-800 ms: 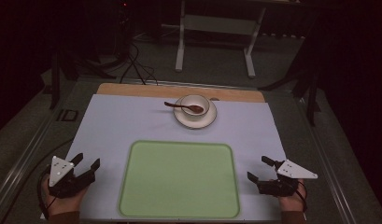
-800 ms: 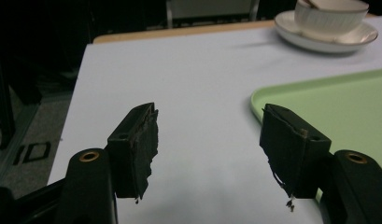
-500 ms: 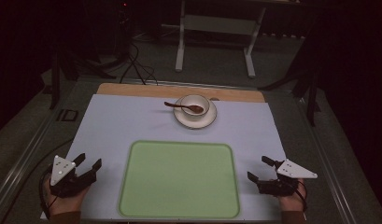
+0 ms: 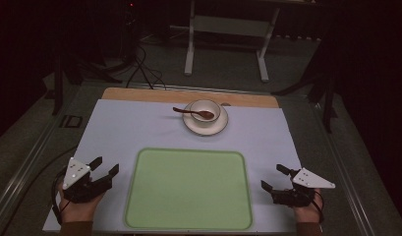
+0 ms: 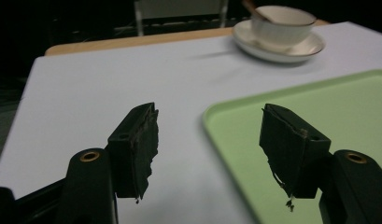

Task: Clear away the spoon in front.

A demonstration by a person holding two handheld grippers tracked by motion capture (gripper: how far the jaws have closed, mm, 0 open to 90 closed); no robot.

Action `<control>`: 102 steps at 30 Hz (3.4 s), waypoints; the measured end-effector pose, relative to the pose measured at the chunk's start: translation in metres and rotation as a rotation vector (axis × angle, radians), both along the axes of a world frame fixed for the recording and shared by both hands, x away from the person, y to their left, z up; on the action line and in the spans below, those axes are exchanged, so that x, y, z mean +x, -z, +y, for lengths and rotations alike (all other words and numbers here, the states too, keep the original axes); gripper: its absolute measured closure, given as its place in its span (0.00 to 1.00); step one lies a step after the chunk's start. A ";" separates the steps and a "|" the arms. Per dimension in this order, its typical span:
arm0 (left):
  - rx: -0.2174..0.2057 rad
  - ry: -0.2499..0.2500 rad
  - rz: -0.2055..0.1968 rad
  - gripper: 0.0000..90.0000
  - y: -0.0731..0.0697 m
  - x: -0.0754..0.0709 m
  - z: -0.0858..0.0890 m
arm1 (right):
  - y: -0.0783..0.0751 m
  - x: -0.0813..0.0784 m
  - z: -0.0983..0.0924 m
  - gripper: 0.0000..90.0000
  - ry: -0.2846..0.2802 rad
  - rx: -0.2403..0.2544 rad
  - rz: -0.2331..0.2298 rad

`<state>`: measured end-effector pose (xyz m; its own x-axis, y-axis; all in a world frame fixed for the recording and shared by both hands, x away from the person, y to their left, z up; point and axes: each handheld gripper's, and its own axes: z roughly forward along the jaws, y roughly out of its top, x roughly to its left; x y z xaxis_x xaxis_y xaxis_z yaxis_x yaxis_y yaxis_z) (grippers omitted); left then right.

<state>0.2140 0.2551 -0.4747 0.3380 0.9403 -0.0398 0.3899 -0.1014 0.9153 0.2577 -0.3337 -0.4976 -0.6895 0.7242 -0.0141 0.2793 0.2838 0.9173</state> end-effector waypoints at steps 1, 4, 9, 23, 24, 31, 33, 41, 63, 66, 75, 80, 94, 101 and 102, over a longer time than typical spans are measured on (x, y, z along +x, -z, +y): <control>0.001 0.006 -0.004 0.41 -0.003 0.001 -0.002 | 0.000 0.000 0.000 0.16 0.001 0.004 -0.002; -0.004 0.027 -0.013 0.41 -0.011 0.007 -0.009 | 0.000 0.000 -0.001 0.16 0.002 0.006 -0.002; 0.010 0.053 -0.026 0.41 -0.025 0.022 -0.025 | 0.000 0.001 0.000 0.16 -0.002 0.001 0.000; 0.005 0.108 -0.045 0.41 -0.049 0.066 -0.056 | 0.000 0.001 0.000 0.16 -0.005 -0.001 0.003; 0.000 0.111 -0.042 0.41 -0.050 0.072 -0.058 | 0.000 0.000 0.000 0.16 -0.004 -0.001 0.001; 0.000 0.130 -0.032 0.39 -0.054 0.088 -0.069 | 0.000 0.000 -0.001 0.16 0.001 0.003 0.000; 0.000 0.132 -0.029 0.39 -0.055 0.091 -0.070 | 0.000 0.000 -0.001 0.16 0.000 0.002 0.000; -0.007 0.138 -0.009 0.39 -0.056 0.112 -0.080 | 0.000 0.000 -0.001 0.16 0.000 0.004 0.000; 0.001 0.134 0.030 0.40 -0.057 0.165 -0.099 | 0.000 0.002 -0.001 0.16 -0.009 0.004 0.002; 0.007 0.136 0.034 0.40 -0.057 0.172 -0.101 | 0.000 0.002 -0.001 0.16 -0.009 0.005 0.001; 0.005 0.135 0.054 0.41 -0.053 0.199 -0.112 | 0.000 0.002 -0.002 0.16 -0.007 0.011 0.000; -0.029 0.132 0.081 0.44 -0.045 0.217 -0.119 | 0.000 0.002 -0.002 0.16 -0.008 0.011 0.001; -0.019 0.145 0.193 0.49 -0.019 0.249 -0.137 | 0.000 0.002 -0.005 0.16 -0.004 0.014 0.000; -0.023 0.169 0.225 0.55 -0.009 0.256 -0.149 | 0.000 0.002 -0.006 0.16 -0.001 0.020 0.000; -0.023 0.169 0.225 0.58 -0.009 0.256 -0.149 | -0.001 0.002 -0.006 0.16 -0.001 0.020 -0.002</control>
<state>0.4705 0.1059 -0.4655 0.4704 0.8693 -0.1517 0.5624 -0.1629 0.8106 0.2598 -0.3402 -0.4971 -0.6902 0.7236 -0.0007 0.2775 0.2655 0.9233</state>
